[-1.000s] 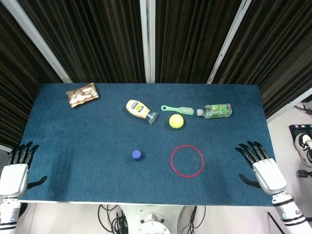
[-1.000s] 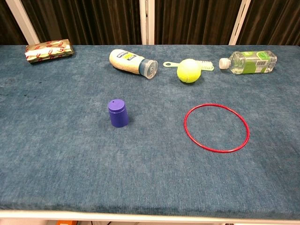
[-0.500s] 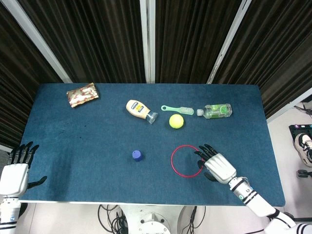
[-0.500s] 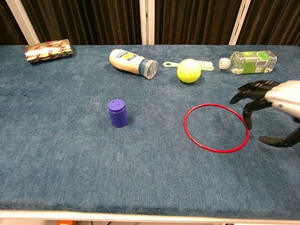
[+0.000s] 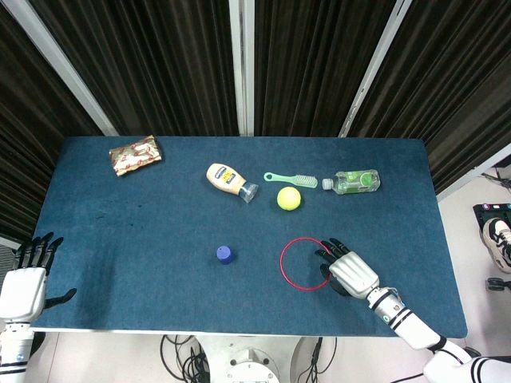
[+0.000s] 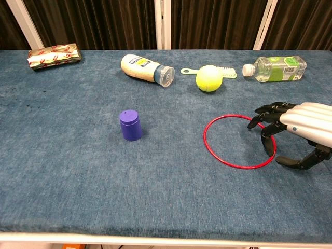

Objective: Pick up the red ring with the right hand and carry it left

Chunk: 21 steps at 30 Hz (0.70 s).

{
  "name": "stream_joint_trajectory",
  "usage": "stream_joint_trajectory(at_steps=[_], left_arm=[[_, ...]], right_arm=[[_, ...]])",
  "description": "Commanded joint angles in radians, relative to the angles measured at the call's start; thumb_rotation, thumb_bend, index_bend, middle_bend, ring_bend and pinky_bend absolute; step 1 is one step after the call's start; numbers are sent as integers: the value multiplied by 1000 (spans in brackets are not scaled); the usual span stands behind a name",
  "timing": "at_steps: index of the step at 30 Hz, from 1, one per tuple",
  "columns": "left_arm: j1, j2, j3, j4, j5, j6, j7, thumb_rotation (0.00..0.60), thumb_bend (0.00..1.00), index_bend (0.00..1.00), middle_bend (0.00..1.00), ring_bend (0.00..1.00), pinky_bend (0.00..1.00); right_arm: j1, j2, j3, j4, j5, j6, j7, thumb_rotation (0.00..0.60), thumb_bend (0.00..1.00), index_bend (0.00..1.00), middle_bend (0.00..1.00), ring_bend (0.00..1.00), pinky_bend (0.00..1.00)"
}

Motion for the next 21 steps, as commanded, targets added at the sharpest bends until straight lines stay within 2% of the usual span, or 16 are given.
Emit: stream_joint_trajectory(at_steps=[1, 12, 21], left_arm=[[1, 0, 1, 2, -2, -1, -2, 600, 51, 110, 0, 0, 0], [4, -1, 2, 10, -4, -1, -13, 600, 51, 110, 0, 0, 0], [4, -1, 1, 14, -3, -1, -15, 600, 51, 109, 0, 0, 0]], right_arm=[[4, -4, -3, 3, 3, -3, 0, 600, 327, 536, 165, 0, 0], [14, -21, -15, 19, 19, 0, 3, 600, 332, 540, 170, 0, 0], [5, -29, -17, 34, 20, 43, 10, 600, 361, 668, 222, 0, 0]])
